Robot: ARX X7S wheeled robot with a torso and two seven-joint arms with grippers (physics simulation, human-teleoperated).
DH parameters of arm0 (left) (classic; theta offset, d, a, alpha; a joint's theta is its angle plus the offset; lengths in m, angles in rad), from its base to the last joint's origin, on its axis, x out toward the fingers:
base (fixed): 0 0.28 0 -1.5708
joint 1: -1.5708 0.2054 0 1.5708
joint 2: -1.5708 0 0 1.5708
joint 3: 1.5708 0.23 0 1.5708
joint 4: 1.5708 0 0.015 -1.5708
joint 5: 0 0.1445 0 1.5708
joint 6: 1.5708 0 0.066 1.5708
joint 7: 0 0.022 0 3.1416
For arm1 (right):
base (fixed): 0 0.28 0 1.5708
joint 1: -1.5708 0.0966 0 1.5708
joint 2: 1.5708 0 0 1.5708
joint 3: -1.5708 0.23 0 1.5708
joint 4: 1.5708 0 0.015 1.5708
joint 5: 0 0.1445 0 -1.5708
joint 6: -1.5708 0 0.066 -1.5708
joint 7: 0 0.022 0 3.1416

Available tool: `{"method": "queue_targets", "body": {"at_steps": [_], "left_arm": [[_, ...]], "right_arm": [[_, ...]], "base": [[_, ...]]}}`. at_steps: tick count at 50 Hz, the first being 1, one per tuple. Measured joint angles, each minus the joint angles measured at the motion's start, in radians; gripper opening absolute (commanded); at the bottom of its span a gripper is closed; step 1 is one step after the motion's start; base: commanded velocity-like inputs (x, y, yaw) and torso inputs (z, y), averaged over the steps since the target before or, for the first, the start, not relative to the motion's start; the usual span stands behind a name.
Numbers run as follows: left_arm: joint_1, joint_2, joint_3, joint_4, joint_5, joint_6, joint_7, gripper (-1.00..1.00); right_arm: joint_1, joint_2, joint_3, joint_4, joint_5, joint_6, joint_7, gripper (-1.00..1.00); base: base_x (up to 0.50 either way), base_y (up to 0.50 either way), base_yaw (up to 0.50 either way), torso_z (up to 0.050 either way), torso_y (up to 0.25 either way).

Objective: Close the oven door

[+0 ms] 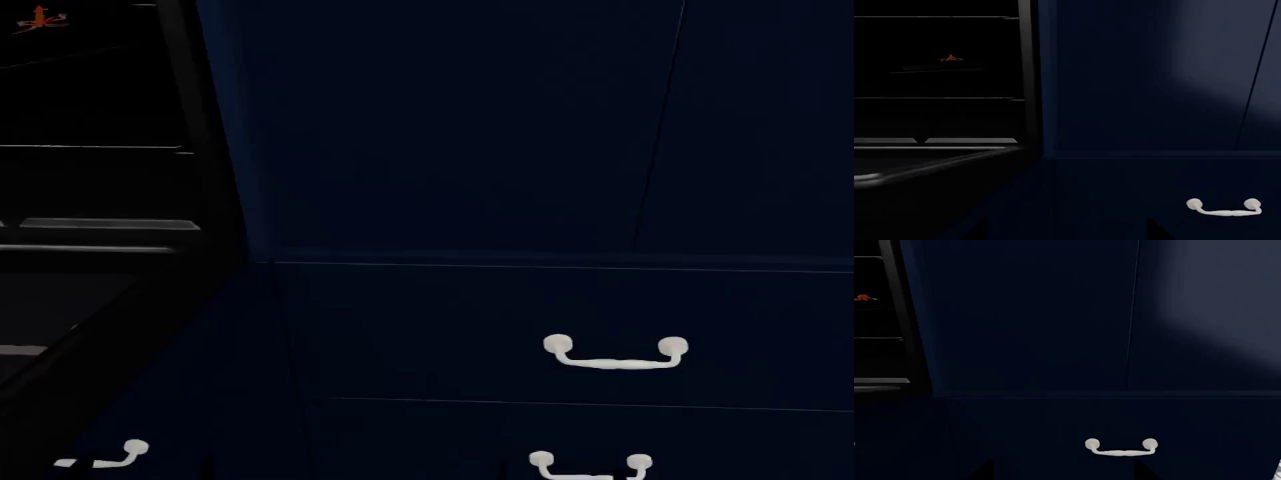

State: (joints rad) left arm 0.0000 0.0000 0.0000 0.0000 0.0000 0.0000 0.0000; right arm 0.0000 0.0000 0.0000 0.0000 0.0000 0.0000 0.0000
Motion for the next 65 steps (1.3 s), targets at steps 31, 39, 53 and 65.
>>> {"method": "queue_targets", "body": {"at_steps": [31, 39, 53, 65], "left_arm": [[0.001, -0.066, 0.078, 0.012, -0.056, -0.009, -0.079, 1.00], [-0.003, -0.077, 0.094, 0.010, -0.060, -0.020, -0.093, 1.00], [-0.008, -0.094, 0.116, 0.006, -0.072, -0.028, -0.114, 1.00], [-0.010, -0.106, 0.131, 0.006, -0.082, -0.030, -0.129, 1.00]], "right_arm": [[0.008, 0.098, -0.118, 0.011, 0.093, -0.014, 0.118, 1.00], [0.009, 0.108, -0.129, 0.011, 0.102, -0.018, 0.129, 1.00], [0.013, 0.120, -0.145, 0.014, 0.110, -0.015, 0.147, 1.00], [0.016, 0.129, -0.158, 0.016, 0.114, -0.012, 0.159, 1.00]], "base": [[0.00, 0.00, 0.00, -0.020, 0.000], [0.00, 0.00, 0.00, -0.050, 0.000], [0.00, 0.00, 0.00, -0.050, 0.000], [0.00, 0.00, 0.00, -0.050, 0.000]]}}
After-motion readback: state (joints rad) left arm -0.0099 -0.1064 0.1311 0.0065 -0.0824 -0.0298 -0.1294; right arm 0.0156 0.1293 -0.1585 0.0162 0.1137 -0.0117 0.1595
